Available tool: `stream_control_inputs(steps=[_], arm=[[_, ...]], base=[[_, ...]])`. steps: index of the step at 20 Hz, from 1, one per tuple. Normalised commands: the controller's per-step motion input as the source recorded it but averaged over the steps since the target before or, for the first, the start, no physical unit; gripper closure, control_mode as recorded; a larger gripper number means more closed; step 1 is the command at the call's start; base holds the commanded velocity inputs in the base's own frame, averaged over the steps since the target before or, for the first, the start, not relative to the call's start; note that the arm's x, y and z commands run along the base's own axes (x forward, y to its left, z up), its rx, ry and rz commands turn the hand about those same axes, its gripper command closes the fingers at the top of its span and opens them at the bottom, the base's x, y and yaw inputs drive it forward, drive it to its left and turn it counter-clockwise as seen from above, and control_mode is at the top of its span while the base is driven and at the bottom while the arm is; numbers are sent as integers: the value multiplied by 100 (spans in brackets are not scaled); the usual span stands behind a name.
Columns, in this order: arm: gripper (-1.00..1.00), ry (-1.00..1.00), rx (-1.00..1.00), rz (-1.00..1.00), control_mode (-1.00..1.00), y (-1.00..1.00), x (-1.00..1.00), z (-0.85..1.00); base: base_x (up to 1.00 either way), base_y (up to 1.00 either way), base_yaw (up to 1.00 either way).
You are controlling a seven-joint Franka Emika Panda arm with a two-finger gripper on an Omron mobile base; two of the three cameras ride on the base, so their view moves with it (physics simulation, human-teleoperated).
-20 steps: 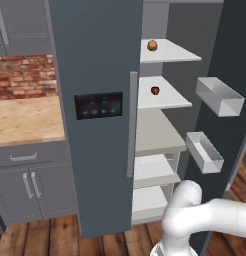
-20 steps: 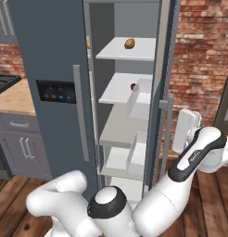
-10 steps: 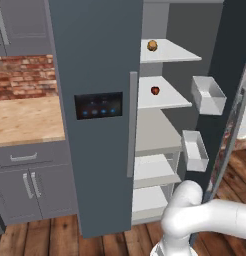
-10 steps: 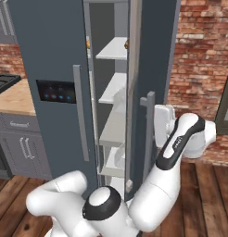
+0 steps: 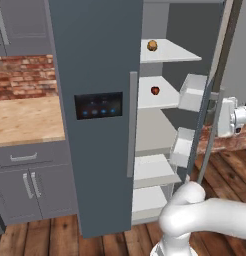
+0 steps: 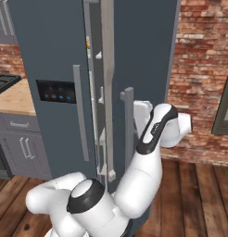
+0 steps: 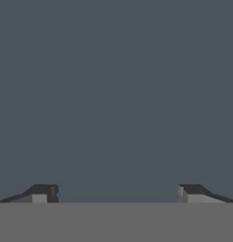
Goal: Pick up the frozen chicken drumstick from the freezer, place it on any shelf in the fridge, and close the fridge and freezer doors when done.
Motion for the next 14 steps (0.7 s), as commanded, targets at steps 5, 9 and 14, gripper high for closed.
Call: stream_control_inputs(steps=[5, 9, 14], arm=[[-100, -7, -5, -19, -100, 42, 43, 1], [-100, -6, -7, -21, -100, 34, 56, 1], [-100, -2, -7, -23, -100, 19, 50, 5]], base=[[0, 0, 0], [0, 0, 0], [0, 0, 0]])
